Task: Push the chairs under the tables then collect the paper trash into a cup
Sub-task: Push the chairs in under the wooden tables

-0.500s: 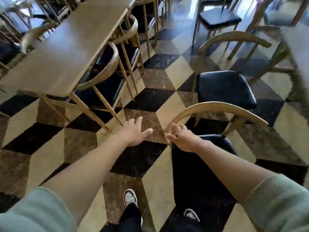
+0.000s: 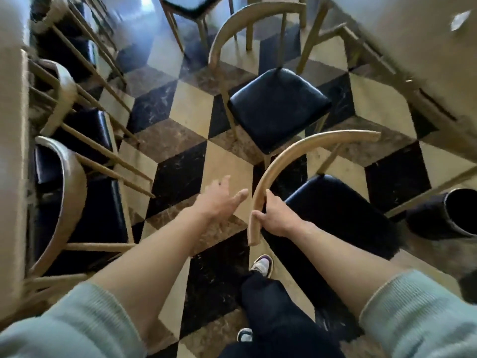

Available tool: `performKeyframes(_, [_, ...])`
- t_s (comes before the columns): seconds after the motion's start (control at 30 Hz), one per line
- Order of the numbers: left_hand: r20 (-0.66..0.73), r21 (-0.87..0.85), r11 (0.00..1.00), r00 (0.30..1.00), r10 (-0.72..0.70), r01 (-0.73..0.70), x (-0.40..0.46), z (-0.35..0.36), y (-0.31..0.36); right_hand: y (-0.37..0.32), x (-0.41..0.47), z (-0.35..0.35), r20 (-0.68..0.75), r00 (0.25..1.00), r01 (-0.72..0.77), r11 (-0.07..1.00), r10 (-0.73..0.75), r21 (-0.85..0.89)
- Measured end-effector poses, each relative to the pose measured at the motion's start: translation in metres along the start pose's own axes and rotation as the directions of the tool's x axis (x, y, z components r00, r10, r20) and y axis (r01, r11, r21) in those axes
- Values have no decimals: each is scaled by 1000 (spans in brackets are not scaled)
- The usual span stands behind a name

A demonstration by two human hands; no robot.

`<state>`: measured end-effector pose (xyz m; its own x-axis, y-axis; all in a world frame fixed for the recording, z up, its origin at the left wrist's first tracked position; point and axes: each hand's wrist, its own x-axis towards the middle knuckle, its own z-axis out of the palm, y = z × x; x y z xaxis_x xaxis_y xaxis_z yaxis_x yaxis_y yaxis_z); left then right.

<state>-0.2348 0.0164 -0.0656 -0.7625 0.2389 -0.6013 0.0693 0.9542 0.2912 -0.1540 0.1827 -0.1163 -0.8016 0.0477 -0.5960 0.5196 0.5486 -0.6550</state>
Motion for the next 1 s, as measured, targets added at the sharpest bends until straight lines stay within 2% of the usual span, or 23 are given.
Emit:
performKeyframes(0.07, [23, 23, 998, 998, 59, -60, 42, -6, 23, 4, 23, 5, -25, 998, -60, 994, 63, 89])
performKeyframes(0.2, [125, 11, 981, 974, 190, -193, 95, 8, 78, 8, 38, 16, -99, 988, -87, 957, 118, 278])
performKeyframes(0.47, [127, 33, 968, 962, 243, -249, 182, 25, 156, -7, 60, 19, -90, 914, -293, 797, 396, 528])
performKeyframes(0.67, [266, -71, 929, 890, 370, -364, 235, 22, 221, -21, 88, 15, -107, 801, -362, 620, 589, 696])
performKeyframes(0.77, [385, -99, 939, 858, 340, -328, 248, 21, 247, -35, 95, 18, -111, 718, -382, 523, 687, 762])
performKeyframes(0.9, [411, -9, 933, 849, 333, -361, 259, 22, 250, -51, 102, 22, -228, 593, -468, 561, 772, 683])
performKeyframes(1.0, [433, -49, 939, 840, 326, -339, 265, 18, 243, -55, 108, 21, -247, 548, -520, 557, 799, 648])
